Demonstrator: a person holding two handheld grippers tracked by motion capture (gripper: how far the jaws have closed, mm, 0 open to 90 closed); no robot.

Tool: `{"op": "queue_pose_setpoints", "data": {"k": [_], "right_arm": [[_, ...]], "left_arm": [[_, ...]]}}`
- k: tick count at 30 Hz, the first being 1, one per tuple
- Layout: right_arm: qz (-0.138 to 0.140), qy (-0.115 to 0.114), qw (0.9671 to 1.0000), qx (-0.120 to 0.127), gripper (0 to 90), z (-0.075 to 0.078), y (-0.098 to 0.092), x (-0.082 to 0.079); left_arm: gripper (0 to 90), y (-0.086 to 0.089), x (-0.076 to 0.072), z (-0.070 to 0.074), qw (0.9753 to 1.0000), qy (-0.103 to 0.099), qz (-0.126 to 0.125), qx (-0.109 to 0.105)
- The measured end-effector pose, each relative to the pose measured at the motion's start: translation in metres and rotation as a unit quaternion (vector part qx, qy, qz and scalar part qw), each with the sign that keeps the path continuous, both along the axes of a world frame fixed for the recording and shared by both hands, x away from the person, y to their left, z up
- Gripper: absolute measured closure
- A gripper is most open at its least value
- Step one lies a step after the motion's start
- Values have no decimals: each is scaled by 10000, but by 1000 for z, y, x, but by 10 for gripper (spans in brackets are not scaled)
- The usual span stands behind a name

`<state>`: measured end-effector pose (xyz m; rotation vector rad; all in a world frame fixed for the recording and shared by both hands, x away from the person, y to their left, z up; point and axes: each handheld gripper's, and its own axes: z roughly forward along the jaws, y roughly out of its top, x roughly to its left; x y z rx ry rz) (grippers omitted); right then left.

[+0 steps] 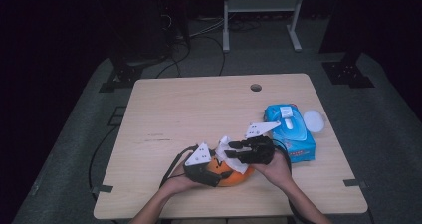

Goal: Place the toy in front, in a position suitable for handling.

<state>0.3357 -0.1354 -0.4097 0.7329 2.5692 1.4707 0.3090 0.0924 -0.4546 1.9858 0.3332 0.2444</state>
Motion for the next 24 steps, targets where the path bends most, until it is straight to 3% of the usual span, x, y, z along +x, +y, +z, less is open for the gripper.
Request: {"op": "queue_pose_setpoints", "data": {"k": [1, 2, 8, 13, 18, 24], "right_arm": [[-6, -64, 10000, -61, 816, -2, 0, -1], [22, -38, 10000, -65, 845, -3, 0, -1], [26, 93, 9999, 96, 871, -1, -9, -1], [69, 24, 9998, 201, 872, 7, -25, -9], [57, -150, 9992, 375, 873, 23, -48, -27], [184, -348, 9981, 468, 873, 50, -75, -54]], "left_arm": [[218, -1, 0, 0, 10000, -21, -30, 26], [214, -1, 0, 0, 10000, -21, -30, 26], [153, -2, -2, 6, 9998, -116, -88, 143], [94, 3, -1, 13, 9996, -105, -48, 241], [92, 12, 2, 16, 9997, 11, 82, 220], [94, 12, 3, 16, 9995, -50, 62, 309]]}}
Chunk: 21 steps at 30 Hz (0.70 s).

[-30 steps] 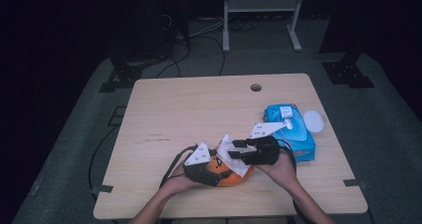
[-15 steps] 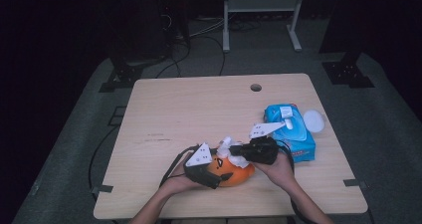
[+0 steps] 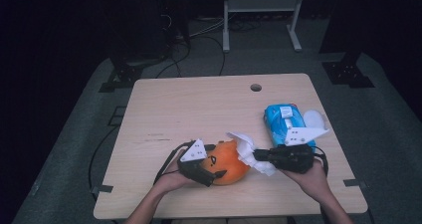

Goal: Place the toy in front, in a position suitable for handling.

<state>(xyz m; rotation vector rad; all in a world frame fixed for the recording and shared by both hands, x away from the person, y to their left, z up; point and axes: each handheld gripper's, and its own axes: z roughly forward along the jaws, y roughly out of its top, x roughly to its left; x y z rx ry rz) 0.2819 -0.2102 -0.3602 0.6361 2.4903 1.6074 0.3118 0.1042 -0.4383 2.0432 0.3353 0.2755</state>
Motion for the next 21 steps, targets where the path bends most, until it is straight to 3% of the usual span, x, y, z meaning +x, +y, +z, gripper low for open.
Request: {"op": "queue_pose_setpoints", "data": {"k": [4, 10, 12, 13, 16, 19, 20, 21], "right_arm": [[93, -36, 10000, 0, 873, 14, -12, -13], [187, 166, 9996, -105, 872, 7, -10, -9], [235, 321, 9991, -120, 872, -8, 4, 7], [235, 321, 9991, -120, 872, -8, 4, 7], [152, 340, 9986, -378, 869, -24, 30, 29], [156, 323, 9979, -548, 860, -32, 42, 35], [157, 316, 9977, -582, 840, -36, 49, 37], [209, 206, 9977, -616, 758, -41, 58, 37]], "left_arm": [[94, -1, 0, -1, 10000, -4, -21, 19], [95, -4, 0, -2, 9999, -42, -98, 38], [98, -6, -1, -3, 9998, -69, -152, 62], [98, -7, -2, -3, 9998, -85, -164, 68], [99, -8, -3, -3, 9996, -127, -226, 111], [100, -8, -3, -4, 9996, -134, -233, 103], [100, -8, -3, -4, 9996, -113, -223, 106], [100, -7, -2, -5, 9996, -109, -209, 128]]}}
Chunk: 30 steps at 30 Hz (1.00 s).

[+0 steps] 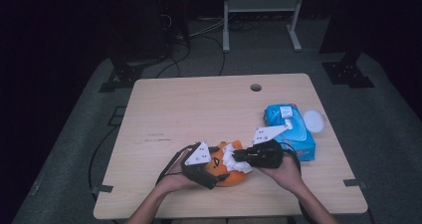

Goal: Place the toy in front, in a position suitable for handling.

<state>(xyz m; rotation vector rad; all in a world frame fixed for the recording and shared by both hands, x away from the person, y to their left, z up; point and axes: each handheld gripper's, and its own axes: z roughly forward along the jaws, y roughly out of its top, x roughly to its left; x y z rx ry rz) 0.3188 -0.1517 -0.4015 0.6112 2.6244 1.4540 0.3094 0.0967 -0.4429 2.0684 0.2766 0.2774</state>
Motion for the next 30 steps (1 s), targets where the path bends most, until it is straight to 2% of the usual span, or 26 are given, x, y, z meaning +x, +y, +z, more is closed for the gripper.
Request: {"op": "queue_pose_setpoints", "data": {"k": [1, 2, 3, 6, 7, 8, 10, 12, 14, 15, 16, 17, 19, 22, 26, 30], "right_arm": [[0, 0, 10000, 0, 758, 0, 0, 0], [12, -56, 10000, 58, 706, -1, 2, -1], [72, -245, 9997, -21, 628, -1, 7, -5], [58, -382, 9992, -68, 582, -1, 10, -8], [42, -475, 9988, -98, 569, -2, 11, -10], [12, -680, 9976, -161, 559, -4, 13, -11], [-18, -726, 9972, -180, 555, -5, 14, -11], [-55, -921, 9954, -239, 555, -7, 16, -11], [-76, -955, 9951, -256, 564, -8, 16, -11], [-79, -936, 9952, -277, 590, -9, 16, -10], [-105, -772, 9966, -270, 644, -13, 15, -6], [-105, -772, 9966, -270, 644, -13, 15, -6], [-120, -471, 9987, -128, 696, -16, 10, -2], [-133, -366, 9992, -98, 718, -16, 7, -1], [-160, -209, 9997, -27, 749, -17, 3, 0], [-127, -252, 9995, -130, 787, -13, 1, -3]], "left_arm": [[100, 0, 0, 0, 10000, 0, 0, 0], [100, 1, 1, 0, 10000, 36, 14, -35], [112, 1, 1, -1, 10000, 38, 2, -47], [119, -1, 0, -1, 10000, 29, -13, -38], [121, -2, 0, -1, 10000, 19, -24, -19], [122, -2, 0, -1, 10000, 17, -24, -16], [123, -3, 0, -2, 10000, 41, -17, -23], [128, -3, 1, -2, 10000, 68, -11, -28], [129, -3, 1, -3, 10000, 89, -6, -31], [129, -3, 2, -2, 10000, 89, -18, -11], [128, -3, 2, -2, 10000, 79, -19, 6], [128, -3, 2, -1, 10000, 69, -28, 29], [113, -1, 3, 4, 9999, 88, -23, 71], [107, 2, 4, 9, 9998, 167, 44, 25], [125, 5, 4, 7, 9996, 239, 95, 140], [150, 6, 6, 7, 9996, 224, 7, 185]]}}
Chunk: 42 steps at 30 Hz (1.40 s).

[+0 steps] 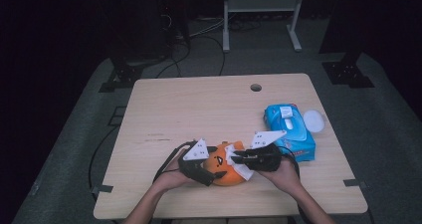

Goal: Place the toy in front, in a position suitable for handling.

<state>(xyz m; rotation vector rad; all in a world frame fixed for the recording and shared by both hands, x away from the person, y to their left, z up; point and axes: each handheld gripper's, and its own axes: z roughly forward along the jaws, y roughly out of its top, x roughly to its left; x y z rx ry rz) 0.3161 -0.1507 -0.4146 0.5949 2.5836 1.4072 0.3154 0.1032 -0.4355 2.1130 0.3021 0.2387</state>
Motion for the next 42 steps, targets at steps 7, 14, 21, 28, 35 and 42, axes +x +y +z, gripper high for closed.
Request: {"op": "queue_pose_setpoints", "data": {"k": [7, 14, 21, 28, 35, 42], "right_arm": [[-23, 75, 10000, -15, 823, 2, -11, 1], [-65, 244, 9997, -34, 831, -4, -20, -1], [-118, 317, 9994, -22, 831, -7, -19, -1], [75, 403, 9984, 399, 838, 6, -18, -2], [282, 98, 9995, -58, 838, 3, 8, -11], [-233, 69, 9995, -188, 840, -2, -24, -1]], "left_arm": [[151, 7, 6, -2, 10000, 70, 5, -16], [150, 13, 10, -1, 9999, 81, 106, 32], [238, 16, 8, 0, 9998, 188, -3, -68], [333, 15, 15, -3, 9996, 167, 55, -207], [332, 18, 16, -7, 9991, 271, 169, -296], [329, 19, 22, -8, 9974, 471, 291, -454]]}}
